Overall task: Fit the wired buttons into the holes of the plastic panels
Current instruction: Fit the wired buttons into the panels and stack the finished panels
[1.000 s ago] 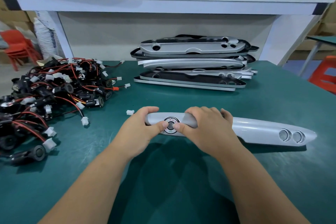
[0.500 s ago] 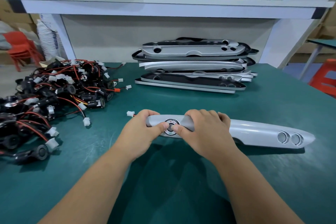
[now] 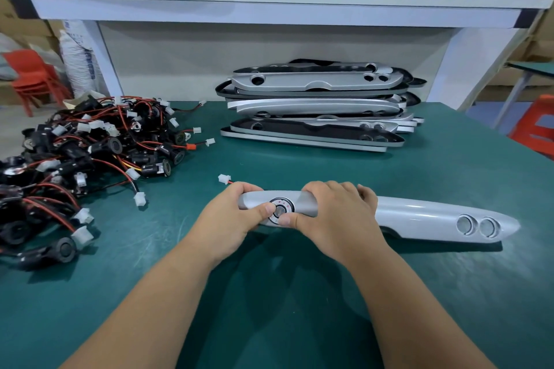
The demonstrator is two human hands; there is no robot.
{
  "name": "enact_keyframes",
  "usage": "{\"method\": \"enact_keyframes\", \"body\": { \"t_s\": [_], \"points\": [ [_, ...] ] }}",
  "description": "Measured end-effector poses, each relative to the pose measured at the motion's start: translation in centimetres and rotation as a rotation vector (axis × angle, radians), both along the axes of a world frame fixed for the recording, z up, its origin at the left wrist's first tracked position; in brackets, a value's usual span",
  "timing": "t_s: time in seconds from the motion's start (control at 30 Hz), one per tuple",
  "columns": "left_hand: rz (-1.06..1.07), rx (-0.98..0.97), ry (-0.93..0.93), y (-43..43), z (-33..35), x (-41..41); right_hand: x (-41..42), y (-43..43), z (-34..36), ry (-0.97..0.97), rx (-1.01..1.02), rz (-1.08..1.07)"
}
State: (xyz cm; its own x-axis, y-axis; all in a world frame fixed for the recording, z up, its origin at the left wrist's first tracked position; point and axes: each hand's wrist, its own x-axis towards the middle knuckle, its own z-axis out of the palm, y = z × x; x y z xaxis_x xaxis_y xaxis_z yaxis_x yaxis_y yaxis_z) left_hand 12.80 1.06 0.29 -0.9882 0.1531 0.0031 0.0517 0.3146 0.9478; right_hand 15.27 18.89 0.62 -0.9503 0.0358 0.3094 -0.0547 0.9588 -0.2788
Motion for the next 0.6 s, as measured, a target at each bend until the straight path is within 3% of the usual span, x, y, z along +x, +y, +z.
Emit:
{"method": "enact_keyframes", "body": {
  "t_s": [0.6],
  "points": [
    [0.038, -0.074, 0.048, 0.63, 0.53, 0.64, -0.05, -0.14, -0.16, 0.023, 0.004, -0.040]
  ]
}}
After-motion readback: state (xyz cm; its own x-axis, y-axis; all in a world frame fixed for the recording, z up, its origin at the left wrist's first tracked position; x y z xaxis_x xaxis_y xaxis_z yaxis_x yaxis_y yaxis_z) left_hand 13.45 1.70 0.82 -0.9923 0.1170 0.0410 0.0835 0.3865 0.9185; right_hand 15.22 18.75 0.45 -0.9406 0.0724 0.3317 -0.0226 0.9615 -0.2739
